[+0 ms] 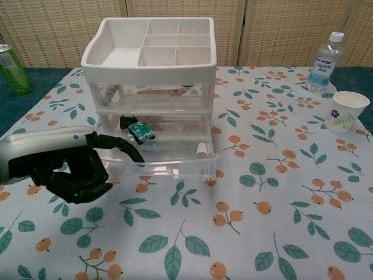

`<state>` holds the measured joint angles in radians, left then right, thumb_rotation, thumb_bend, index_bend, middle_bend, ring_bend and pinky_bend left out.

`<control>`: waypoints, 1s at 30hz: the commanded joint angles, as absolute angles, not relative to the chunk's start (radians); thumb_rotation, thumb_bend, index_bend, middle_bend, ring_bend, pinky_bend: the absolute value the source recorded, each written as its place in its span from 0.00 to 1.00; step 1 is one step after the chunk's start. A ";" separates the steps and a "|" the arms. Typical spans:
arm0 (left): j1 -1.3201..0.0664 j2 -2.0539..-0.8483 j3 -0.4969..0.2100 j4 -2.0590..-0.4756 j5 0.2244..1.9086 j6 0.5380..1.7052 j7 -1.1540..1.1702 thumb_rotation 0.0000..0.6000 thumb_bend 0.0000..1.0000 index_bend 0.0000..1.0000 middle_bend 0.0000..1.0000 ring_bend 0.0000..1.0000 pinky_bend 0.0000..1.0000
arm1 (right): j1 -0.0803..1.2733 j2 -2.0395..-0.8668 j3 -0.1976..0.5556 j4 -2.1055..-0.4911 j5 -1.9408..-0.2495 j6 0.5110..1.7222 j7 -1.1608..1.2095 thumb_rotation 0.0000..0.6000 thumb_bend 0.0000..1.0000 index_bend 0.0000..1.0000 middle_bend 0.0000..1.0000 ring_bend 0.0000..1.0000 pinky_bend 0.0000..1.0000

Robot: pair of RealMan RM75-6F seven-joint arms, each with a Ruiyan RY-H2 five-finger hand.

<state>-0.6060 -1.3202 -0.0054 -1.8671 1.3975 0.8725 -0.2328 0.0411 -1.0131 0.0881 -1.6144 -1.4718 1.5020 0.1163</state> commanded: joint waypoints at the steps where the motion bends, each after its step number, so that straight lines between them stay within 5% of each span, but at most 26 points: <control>1: -0.605 -1.318 -0.003 -1.870 1.400 0.874 -0.233 1.00 0.49 0.28 0.88 0.98 1.00 | 0.041 -1.013 0.088 -1.614 -1.472 1.503 0.116 1.00 0.19 0.00 0.09 0.21 0.24; 19: -0.607 -1.310 0.016 -1.889 1.417 0.867 -0.222 1.00 0.49 0.28 0.88 0.98 1.00 | 0.040 -1.014 0.089 -1.611 -1.467 1.501 0.117 1.00 0.19 0.00 0.09 0.21 0.24; 30: -0.585 -1.295 0.017 -1.902 1.428 0.918 -0.201 1.00 0.49 0.15 0.88 0.98 1.00 | 0.040 -1.013 0.091 -1.610 -1.466 1.502 0.119 1.00 0.19 0.00 0.09 0.21 0.24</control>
